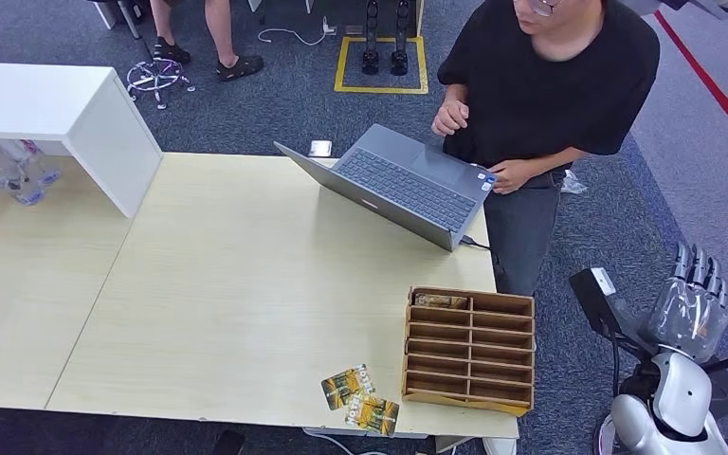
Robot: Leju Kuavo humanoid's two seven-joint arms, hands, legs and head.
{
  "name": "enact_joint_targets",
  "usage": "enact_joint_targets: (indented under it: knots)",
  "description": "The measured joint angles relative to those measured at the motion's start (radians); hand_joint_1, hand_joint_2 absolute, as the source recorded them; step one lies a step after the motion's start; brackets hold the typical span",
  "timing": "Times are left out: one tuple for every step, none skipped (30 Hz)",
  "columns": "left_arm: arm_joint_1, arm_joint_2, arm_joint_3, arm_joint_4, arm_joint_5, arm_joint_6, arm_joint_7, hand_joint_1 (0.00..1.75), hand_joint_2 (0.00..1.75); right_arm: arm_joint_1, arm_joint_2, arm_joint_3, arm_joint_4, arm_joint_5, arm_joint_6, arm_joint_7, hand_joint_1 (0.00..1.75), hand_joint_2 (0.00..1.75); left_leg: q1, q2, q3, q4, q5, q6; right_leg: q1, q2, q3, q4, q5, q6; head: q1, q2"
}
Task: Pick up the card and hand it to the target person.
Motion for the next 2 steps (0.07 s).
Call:
enact_joint_targets:
  knots:
    - [0.0,0.0,0.0,0.0,0.001,0.0,0.0,0.0,0.0,0.005,0.0,0.0,-0.011,0.0,-0.003,-0.001,0.0,1.75,0.0,0.0,0.0,0.0,0.0,0.0,0.0,0.0,0.0,0.0,0.0,0.0,0.0,0.0]
    - [0.0,0.0,0.0,0.0,0.001,0.001,0.0,0.0,0.0,0.007,0.0,-0.001,-0.016,0.0,-0.004,-0.002,0.0,1.75,0.0,0.0,0.0,0.0,0.0,0.0,0.0,0.0,0.0,0.0,0.0,0.0,0.0,0.0]
